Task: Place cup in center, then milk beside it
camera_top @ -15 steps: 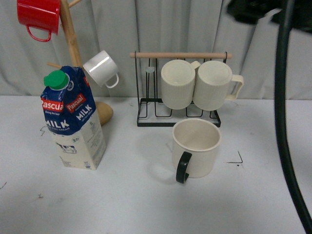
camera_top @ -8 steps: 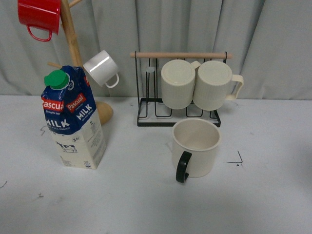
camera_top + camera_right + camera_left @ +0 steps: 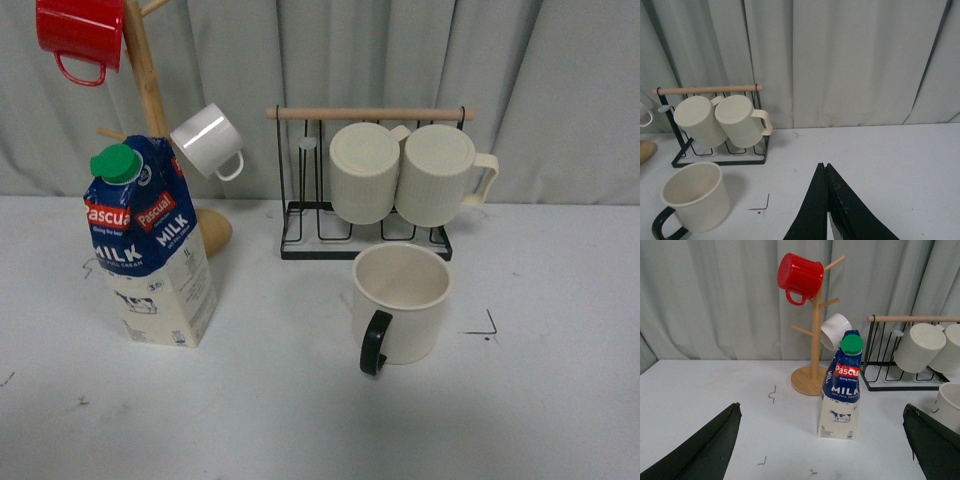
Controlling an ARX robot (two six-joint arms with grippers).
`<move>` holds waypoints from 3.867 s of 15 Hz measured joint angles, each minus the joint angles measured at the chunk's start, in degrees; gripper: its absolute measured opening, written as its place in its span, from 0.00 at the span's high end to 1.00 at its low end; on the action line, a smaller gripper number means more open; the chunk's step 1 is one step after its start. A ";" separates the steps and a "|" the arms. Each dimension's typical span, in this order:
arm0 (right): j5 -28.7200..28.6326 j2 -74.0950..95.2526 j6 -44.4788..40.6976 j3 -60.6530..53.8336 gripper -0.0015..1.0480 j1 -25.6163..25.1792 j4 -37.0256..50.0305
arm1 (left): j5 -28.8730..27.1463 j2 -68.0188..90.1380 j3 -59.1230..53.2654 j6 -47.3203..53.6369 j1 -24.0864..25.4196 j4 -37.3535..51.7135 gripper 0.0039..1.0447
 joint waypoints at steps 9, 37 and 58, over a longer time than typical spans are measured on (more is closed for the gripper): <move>-0.02 -17.77 0.00 -4.83 0.98 0.00 -11.69 | 0.00 0.00 0.00 0.00 0.00 0.00 0.06; -0.17 -42.10 -0.02 -4.79 0.06 -0.02 -36.61 | 1.81 61.51 22.45 -8.39 2.08 23.63 0.06; -0.17 -42.10 -0.02 -4.79 0.06 -0.02 -36.61 | 6.40 103.80 53.24 10.99 -4.74 22.43 0.25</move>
